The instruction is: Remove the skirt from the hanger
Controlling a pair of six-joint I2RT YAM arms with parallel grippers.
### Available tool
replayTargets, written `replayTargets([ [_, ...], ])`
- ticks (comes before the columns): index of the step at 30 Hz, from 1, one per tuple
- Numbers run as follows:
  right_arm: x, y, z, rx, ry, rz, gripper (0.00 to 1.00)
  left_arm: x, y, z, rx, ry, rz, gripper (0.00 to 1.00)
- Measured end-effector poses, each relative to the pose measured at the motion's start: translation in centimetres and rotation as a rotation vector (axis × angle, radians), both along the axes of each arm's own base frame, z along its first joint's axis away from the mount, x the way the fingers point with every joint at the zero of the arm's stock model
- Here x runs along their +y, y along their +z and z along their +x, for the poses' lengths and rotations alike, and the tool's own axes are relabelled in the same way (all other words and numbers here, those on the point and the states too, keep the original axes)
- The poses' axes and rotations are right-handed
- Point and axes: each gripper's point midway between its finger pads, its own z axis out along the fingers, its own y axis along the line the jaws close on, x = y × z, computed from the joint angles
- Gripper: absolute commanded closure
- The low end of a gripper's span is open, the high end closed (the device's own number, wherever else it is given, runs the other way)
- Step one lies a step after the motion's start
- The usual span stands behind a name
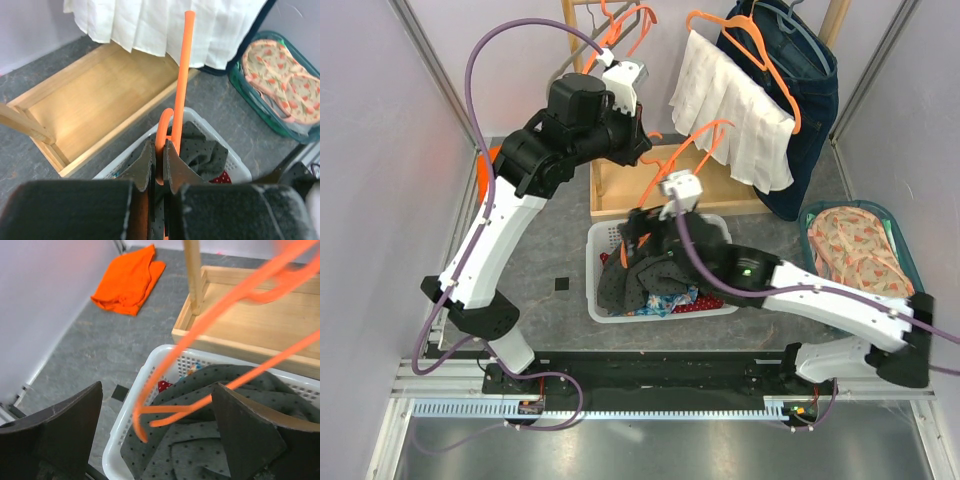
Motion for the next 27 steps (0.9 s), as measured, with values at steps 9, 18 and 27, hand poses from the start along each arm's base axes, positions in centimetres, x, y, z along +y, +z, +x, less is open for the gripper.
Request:
replayTargets([
  [9,5.5,0.3,-0.9,-0.067,-0.038,-0.160,0.11,0.4,-0.1,1.4,-0.024,0.081,-0.020,0.98],
  [18,4.3,-2.1,0.4,-0.094,-0.195,-0.345,0.14,1.5,-1.0,1.9,-0.007,0.137,-0.018,0.98],
  [27,2.9,-3.5,0.8,-0.101,-0.291,-0.417,0.35,2.5,0.9,1.1,-0.042,0.156,-0.060,0.98],
])
